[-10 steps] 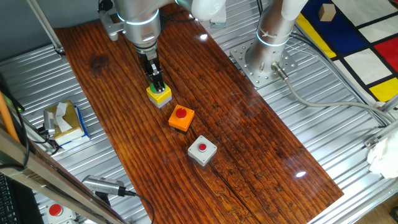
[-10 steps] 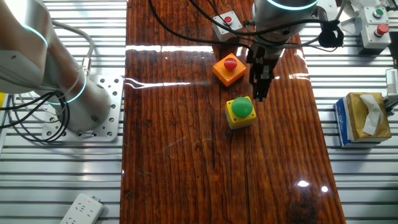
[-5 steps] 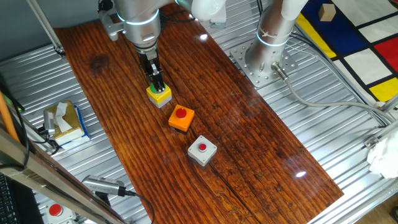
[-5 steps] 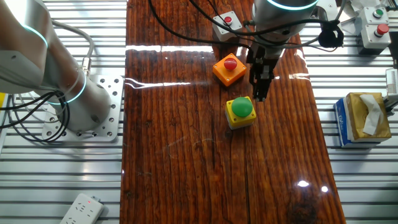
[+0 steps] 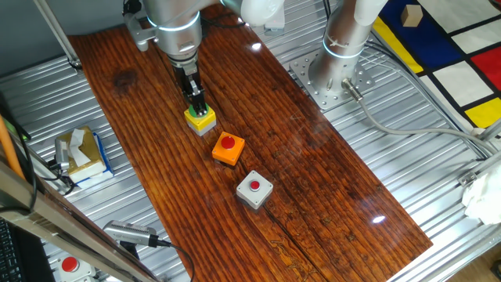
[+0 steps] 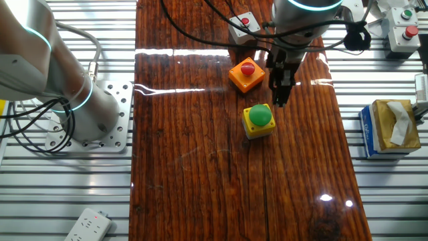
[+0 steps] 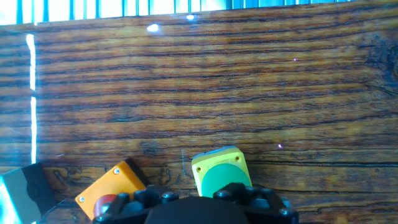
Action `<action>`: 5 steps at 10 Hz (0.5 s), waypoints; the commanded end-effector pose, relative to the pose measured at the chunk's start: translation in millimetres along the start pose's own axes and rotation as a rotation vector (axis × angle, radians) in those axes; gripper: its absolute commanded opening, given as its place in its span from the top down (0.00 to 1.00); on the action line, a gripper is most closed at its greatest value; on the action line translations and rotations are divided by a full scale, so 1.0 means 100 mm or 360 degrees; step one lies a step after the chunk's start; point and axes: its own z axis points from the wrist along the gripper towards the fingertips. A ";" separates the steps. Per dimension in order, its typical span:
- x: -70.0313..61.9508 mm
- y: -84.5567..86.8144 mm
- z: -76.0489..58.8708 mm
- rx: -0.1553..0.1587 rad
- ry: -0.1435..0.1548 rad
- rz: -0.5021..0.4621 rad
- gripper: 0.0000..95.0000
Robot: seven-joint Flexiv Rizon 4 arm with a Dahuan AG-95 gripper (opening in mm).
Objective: Press three buttons from left to right in sequence
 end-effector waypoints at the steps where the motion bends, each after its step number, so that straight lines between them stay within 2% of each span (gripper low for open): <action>1: -0.01 0.00 0.02 0.0018 0.0001 0.0034 1.00; 5: -0.01 -0.01 0.03 0.0024 -0.0004 0.0087 1.00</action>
